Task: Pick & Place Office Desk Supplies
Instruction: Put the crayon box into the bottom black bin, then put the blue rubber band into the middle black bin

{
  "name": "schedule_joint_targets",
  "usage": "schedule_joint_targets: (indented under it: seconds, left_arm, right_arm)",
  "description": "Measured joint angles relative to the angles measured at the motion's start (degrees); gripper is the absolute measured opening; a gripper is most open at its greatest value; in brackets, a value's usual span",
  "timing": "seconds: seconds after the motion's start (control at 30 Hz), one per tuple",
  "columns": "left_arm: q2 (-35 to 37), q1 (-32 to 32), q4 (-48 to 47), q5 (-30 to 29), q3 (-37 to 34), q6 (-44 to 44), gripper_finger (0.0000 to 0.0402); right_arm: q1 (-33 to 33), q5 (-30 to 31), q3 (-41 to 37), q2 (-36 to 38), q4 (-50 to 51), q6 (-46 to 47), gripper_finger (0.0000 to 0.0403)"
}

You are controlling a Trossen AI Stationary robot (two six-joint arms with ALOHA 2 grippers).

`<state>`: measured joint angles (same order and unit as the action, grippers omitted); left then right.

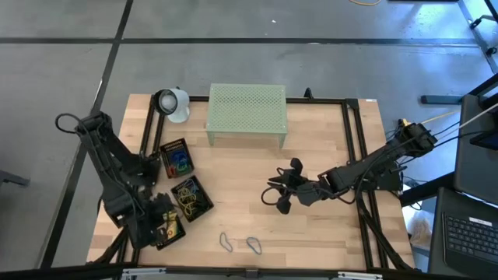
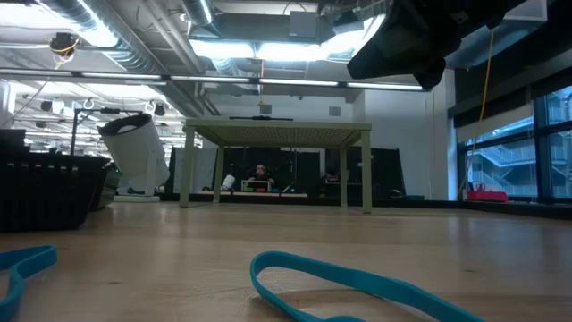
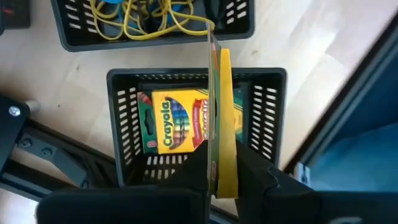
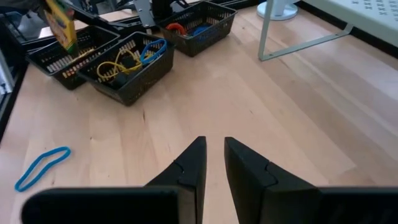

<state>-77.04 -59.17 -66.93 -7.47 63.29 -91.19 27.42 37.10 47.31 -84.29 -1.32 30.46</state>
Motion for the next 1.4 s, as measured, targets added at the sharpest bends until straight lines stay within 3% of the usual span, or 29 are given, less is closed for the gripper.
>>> schedule_joint_targets:
  seconds: [0.5, 0.73, 1.17, 1.4]
  left_arm:
    - [-5.1, 0.8, 2.7, 0.1, 0.0, -1.3, 0.0091]
    - [-5.1, 1.3, -3.8, 5.2, 0.0, -1.2, 0.0113]
    - [-5.1, 1.4, -12.4, 7.3, 0.0, -2.1, 0.0116]
    - [-5.1, 2.9, -6.9, 4.8, 0.0, 3.3, 0.0116]
  right_arm:
    - [-2.2, -0.3, 0.0, 0.0, 0.0, -0.6, 0.0062]
    - [-2.3, -0.3, 0.0, 0.0, 0.0, -0.9, 0.0062]
    - [-2.3, -0.5, 0.0, 0.0, -0.2, -1.0, 0.0062]
    - [-2.3, -0.5, 0.0, 0.0, -0.4, -1.0, 0.0062]
